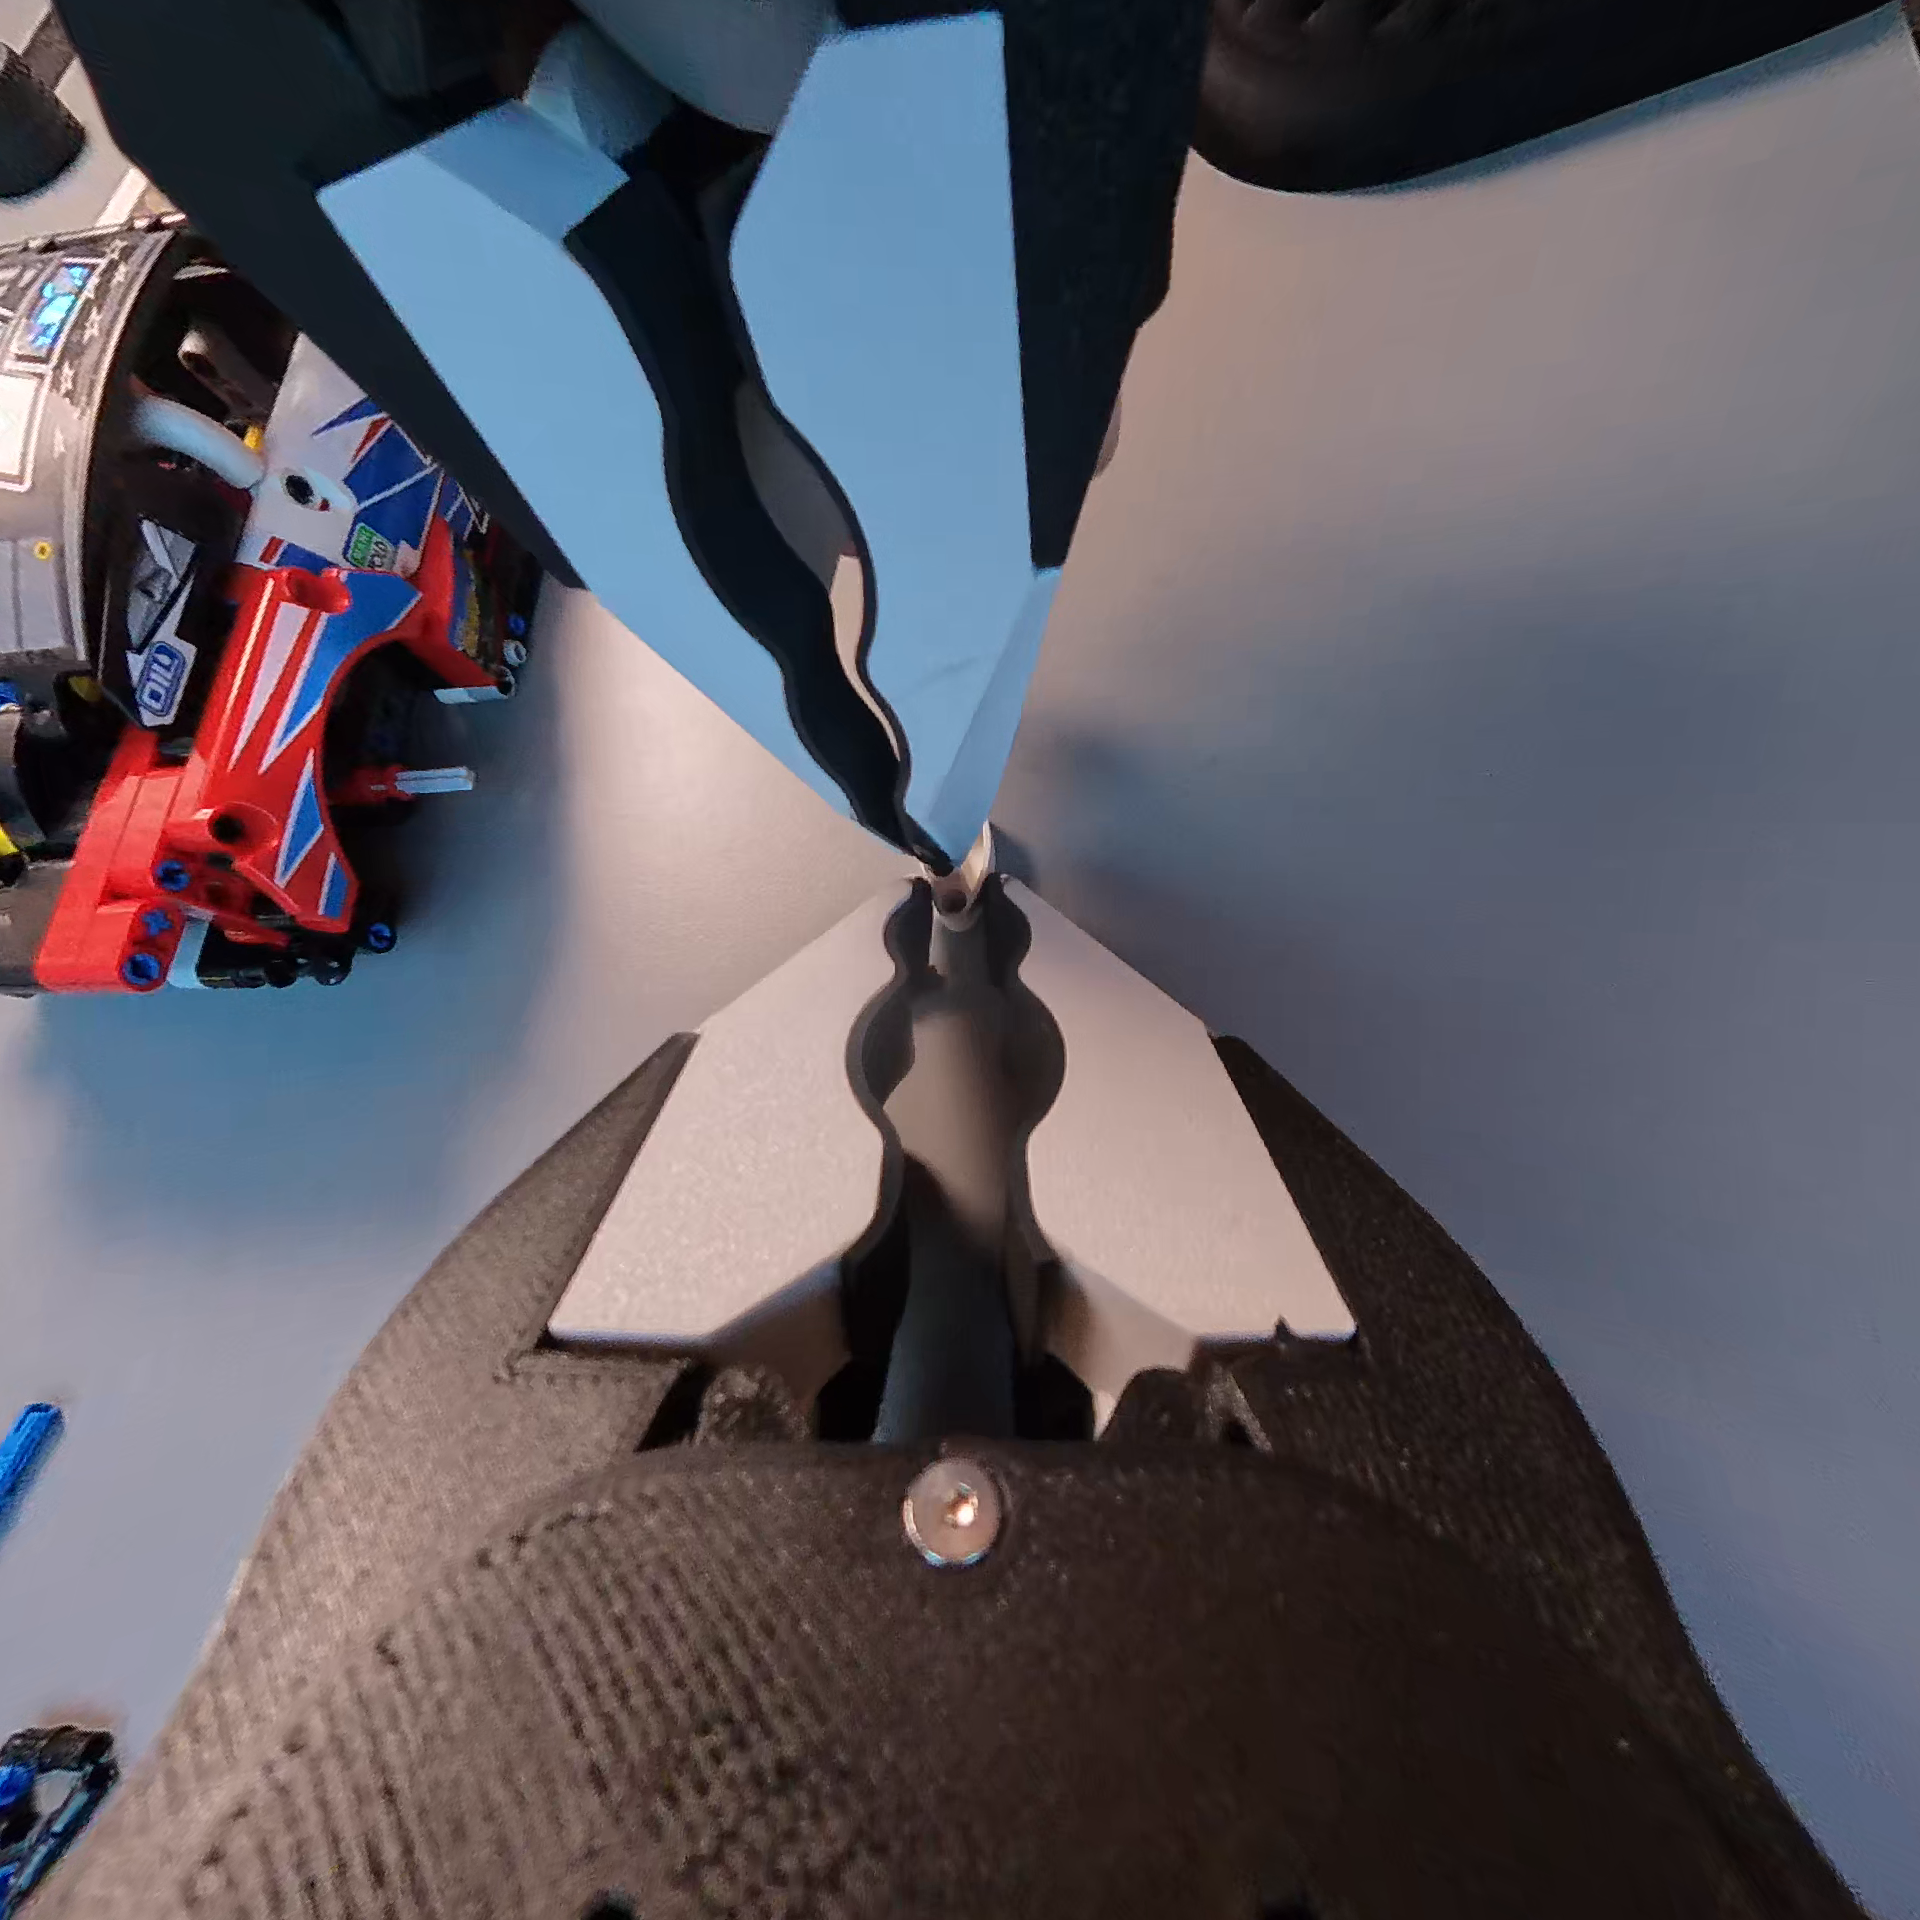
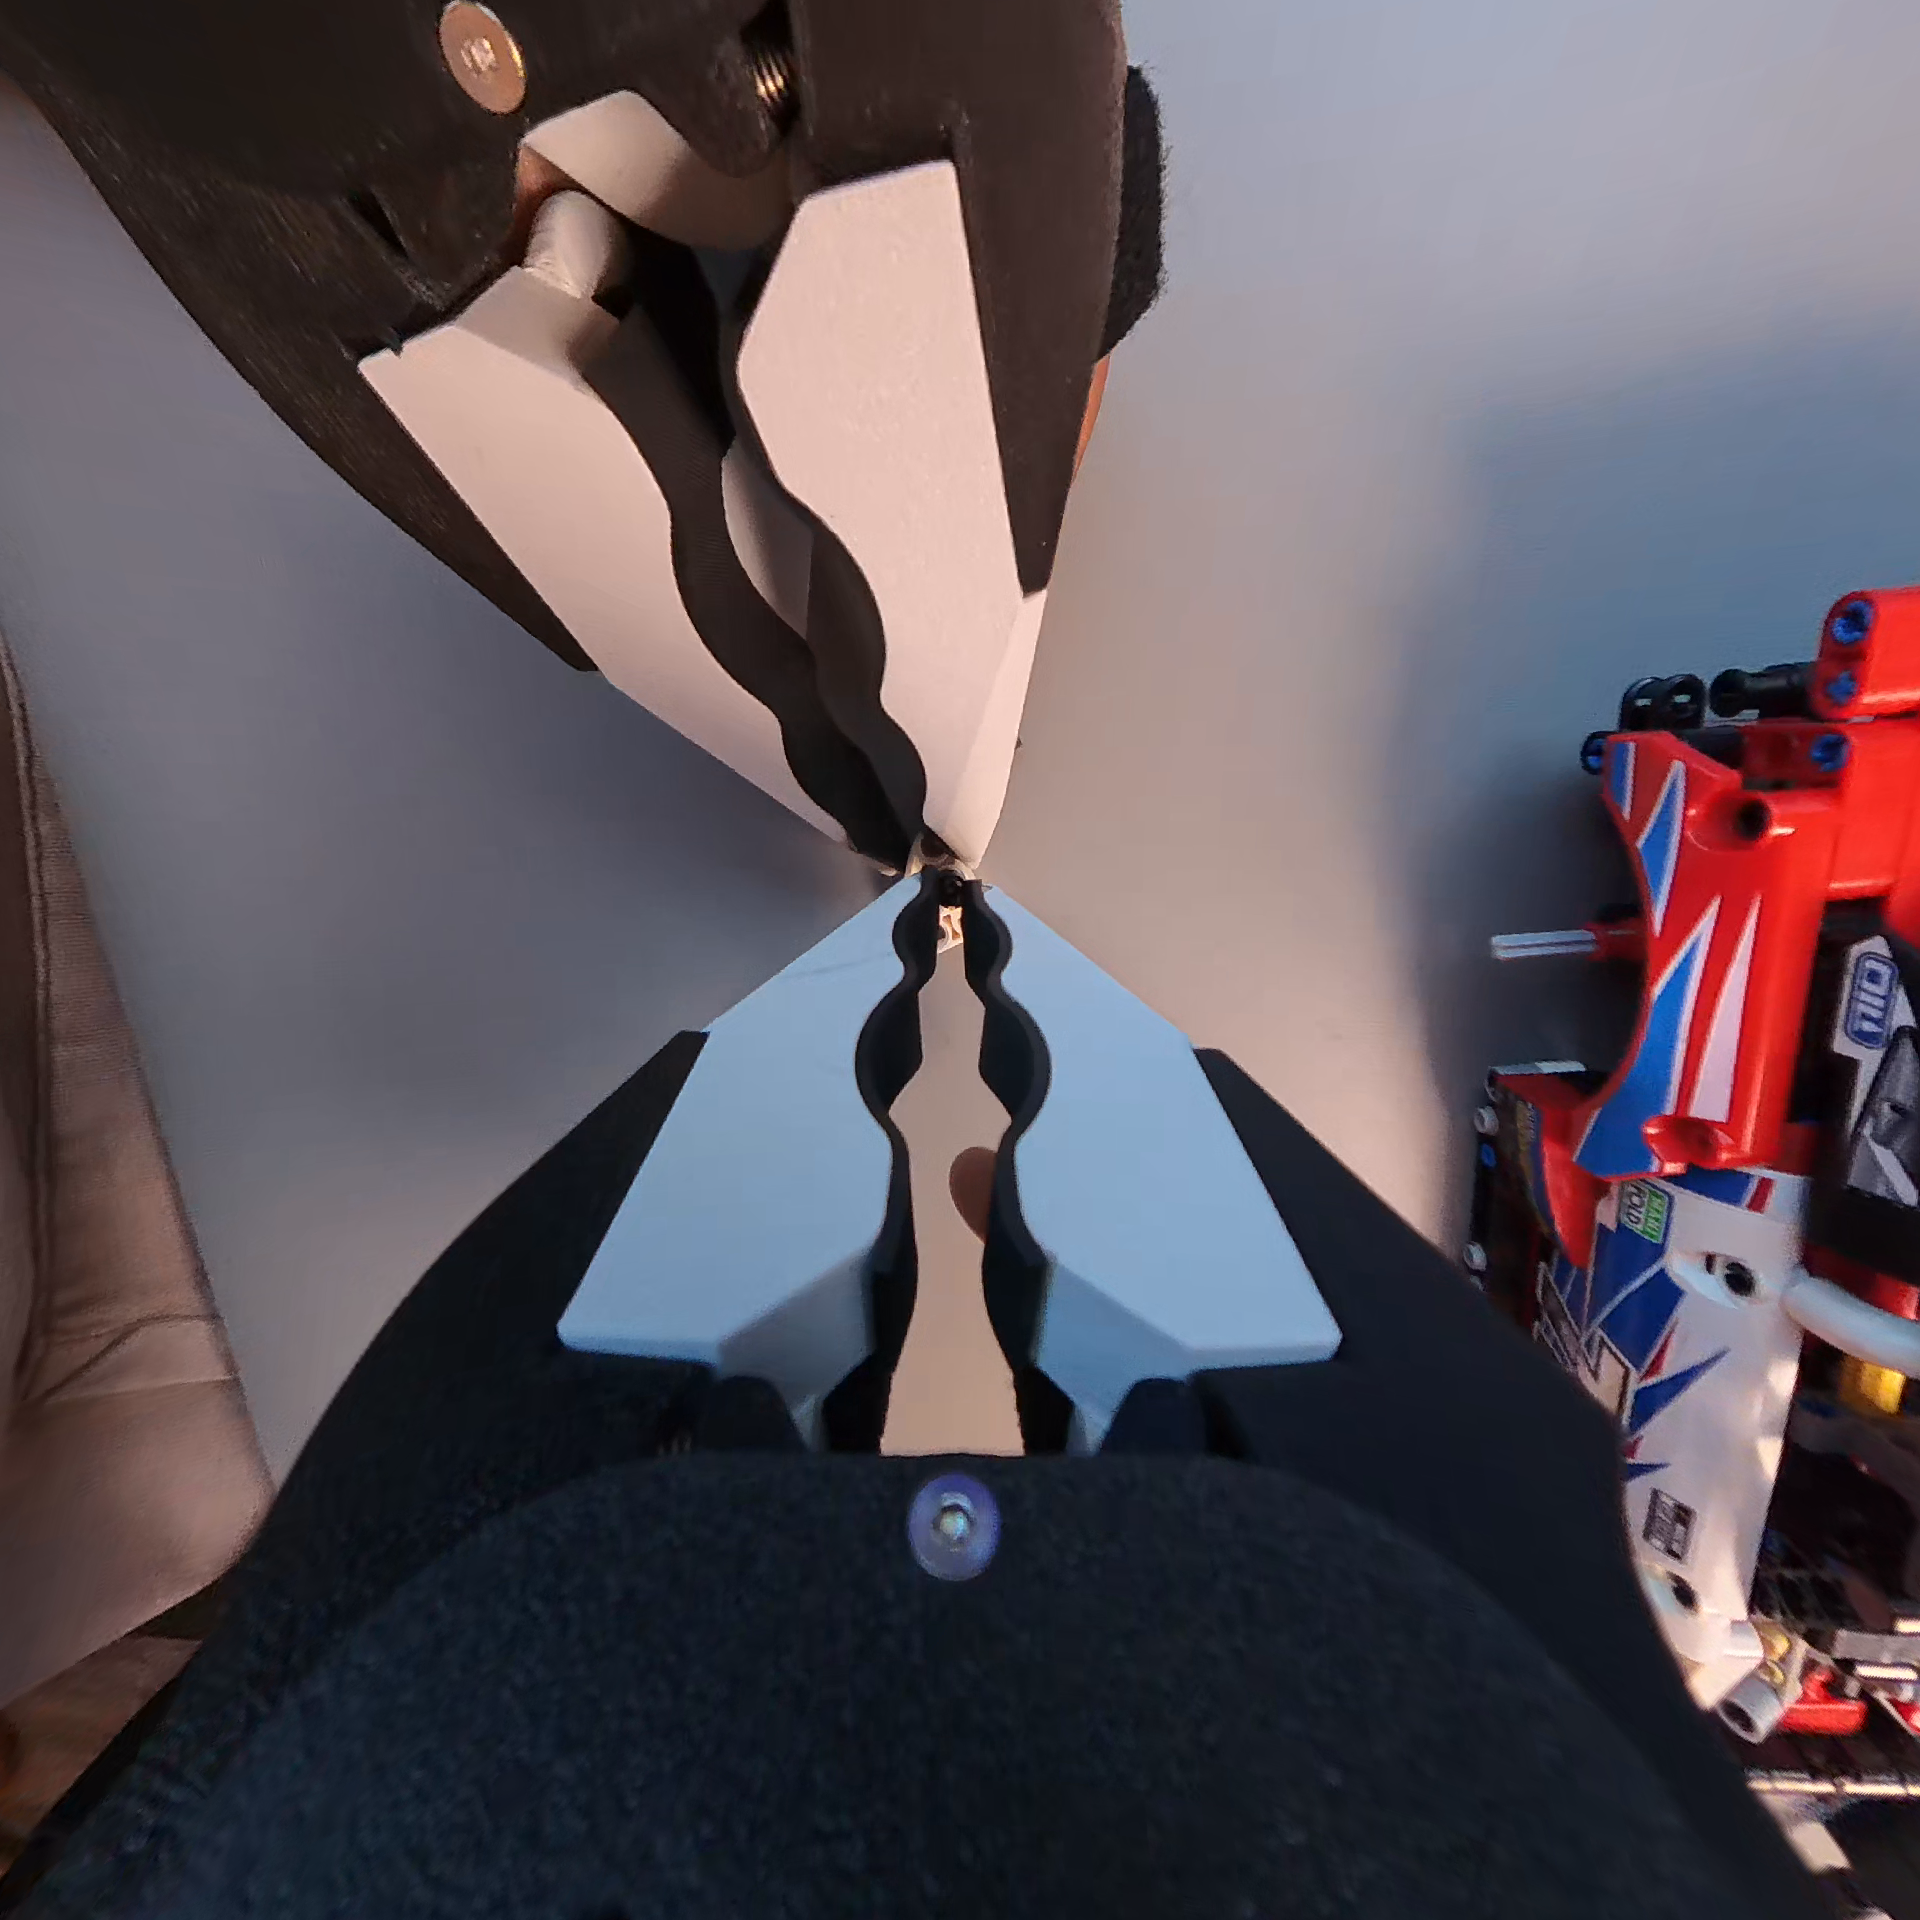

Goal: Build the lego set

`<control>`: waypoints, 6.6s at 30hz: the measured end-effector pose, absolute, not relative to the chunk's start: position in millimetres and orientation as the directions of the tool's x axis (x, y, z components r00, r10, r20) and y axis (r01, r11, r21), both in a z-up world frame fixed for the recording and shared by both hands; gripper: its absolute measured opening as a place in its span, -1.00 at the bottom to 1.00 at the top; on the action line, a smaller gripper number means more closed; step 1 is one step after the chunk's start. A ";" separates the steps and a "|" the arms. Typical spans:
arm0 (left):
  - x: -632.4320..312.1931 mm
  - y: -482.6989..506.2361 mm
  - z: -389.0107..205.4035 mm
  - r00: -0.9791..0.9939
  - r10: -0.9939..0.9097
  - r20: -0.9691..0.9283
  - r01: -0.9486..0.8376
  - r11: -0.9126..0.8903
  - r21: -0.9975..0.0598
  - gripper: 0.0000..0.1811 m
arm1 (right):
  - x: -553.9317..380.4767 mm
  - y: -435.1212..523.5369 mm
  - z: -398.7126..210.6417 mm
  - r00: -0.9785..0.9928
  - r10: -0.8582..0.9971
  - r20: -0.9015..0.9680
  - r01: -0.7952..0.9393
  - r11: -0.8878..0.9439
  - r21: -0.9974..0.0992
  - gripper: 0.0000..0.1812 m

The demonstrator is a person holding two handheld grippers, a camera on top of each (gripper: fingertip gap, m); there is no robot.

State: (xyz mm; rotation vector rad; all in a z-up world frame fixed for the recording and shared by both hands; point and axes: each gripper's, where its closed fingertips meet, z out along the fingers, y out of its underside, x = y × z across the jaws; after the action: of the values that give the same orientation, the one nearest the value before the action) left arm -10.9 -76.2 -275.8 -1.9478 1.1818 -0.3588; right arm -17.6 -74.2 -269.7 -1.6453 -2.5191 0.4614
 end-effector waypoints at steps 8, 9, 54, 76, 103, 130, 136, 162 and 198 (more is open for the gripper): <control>-11.1 -76.3 -276.1 0.513 -0.840 -0.176 -0.620 -0.221 -0.753 -0.92 | -16.2 -73.5 -270.5 -0.456 0.889 -0.045 0.861 0.428 -0.276 -0.99; -11.1 -76.3 -276.0 0.513 -0.840 -0.178 -0.621 -0.219 -0.752 -0.92 | -16.6 -73.6 -270.5 -0.461 0.886 -0.045 0.859 0.433 -0.273 -0.99; -10.0 -76.8 -275.8 0.513 -0.840 -0.175 -0.617 -0.219 -0.756 -0.92 | -18.3 -75.7 -268.9 -0.482 0.874 -0.063 0.828 0.431 -0.360 -1.00; -15.2 -78.6 -261.6 0.529 -0.839 -0.130 -0.545 -0.219 -0.809 -0.68 | -7.0 -77.6 -277.3 -0.464 0.886 -0.012 0.742 0.382 -0.552 -0.69; -28.1 -82.3 -275.9 0.468 -0.866 -0.177 -0.647 -0.200 -0.736 -0.84 | 2.0 -65.8 -245.2 -0.554 0.832 0.020 0.578 0.402 -0.710 -0.71; 0.6 -104.7 -202.9 0.353 -0.924 0.147 -0.219 -0.234 -0.947 -0.98 | -7.2 -104.3 -206.9 -0.474 0.822 0.315 0.311 0.491 -0.814 -0.91; 1.9 -107.4 -199.1 0.337 -0.928 0.156 -0.200 -0.233 -0.952 -0.98 | -7.4 -107.6 -203.4 -0.485 0.807 0.337 0.300 0.516 -0.803 -0.95; -0.1 -109.9 -194.2 0.305 -0.931 0.200 -0.160 -0.257 -0.953 -0.98 | -9.5 -110.6 -199.9 -0.507 0.721 0.473 0.231 0.642 -0.731 -0.94; -19.4 -74.6 -235.6 0.547 -0.832 0.087 -0.328 -0.308 -0.893 -0.71 | -9.9 -73.5 -219.4 -0.636 0.731 0.248 0.495 0.633 -0.595 -0.98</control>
State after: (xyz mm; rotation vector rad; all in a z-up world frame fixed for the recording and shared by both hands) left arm -19.4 -74.6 -235.6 -1.8767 0.9479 -0.6999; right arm -9.9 -73.5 -219.4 -0.9626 -2.3821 0.6678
